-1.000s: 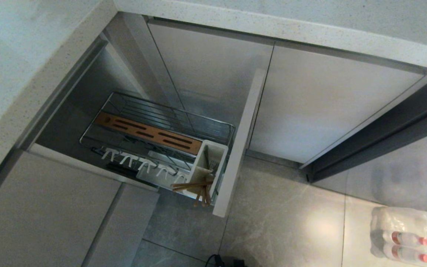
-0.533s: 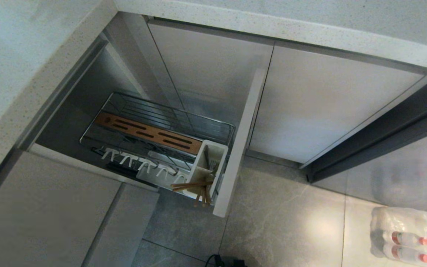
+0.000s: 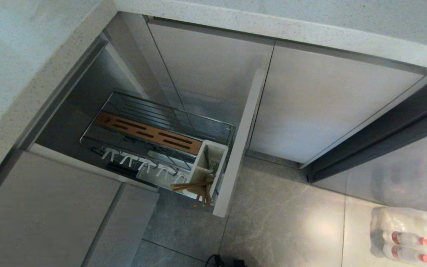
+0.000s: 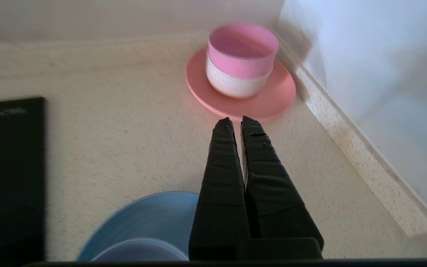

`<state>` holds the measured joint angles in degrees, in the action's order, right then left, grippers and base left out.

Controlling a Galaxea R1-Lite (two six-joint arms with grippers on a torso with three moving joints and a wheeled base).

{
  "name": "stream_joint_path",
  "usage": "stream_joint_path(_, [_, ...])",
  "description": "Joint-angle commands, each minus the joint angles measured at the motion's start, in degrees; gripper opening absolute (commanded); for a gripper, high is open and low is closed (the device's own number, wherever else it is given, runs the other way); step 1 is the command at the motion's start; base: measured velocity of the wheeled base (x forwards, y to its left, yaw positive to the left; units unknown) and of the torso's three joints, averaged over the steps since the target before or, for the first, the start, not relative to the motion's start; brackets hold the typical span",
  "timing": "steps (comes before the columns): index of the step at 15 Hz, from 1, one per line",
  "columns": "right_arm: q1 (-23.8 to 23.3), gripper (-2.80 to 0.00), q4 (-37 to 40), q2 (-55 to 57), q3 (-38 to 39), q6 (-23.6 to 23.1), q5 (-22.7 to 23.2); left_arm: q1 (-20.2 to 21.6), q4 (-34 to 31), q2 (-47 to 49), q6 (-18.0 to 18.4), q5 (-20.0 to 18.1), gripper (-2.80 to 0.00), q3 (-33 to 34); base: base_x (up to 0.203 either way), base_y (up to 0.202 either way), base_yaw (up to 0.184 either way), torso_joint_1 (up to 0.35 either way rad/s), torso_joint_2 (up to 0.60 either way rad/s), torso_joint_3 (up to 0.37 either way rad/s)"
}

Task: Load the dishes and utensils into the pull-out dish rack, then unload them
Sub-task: Take the spoon out of the cupboard

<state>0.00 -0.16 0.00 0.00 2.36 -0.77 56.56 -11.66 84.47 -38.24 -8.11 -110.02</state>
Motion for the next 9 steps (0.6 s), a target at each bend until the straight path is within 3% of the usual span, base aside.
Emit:
stream_joint_path(1, [0.0,-2.8,0.0,0.1,0.0,0.0,0.0,0.6,-0.2,2.1,-0.7,-1.6,-2.8,-0.9,0.0,0.0,0.0,0.0,0.0,0.0])
stream_joint_path(5, [0.0,-2.8,0.0,0.1,0.0,0.0,0.0,2.7,-1.7,4.8,-1.5,-9.7,-2.8,-1.5,0.0,0.0,0.0,0.0,0.0,0.0])
stream_joint_path(9, [0.0,-2.8,0.0,0.1,0.0,0.0,0.0,4.6,-1.3,5.9,-2.3,-10.3,-2.8,-1.5,0.0,0.0,0.0,0.0,0.0,0.0])
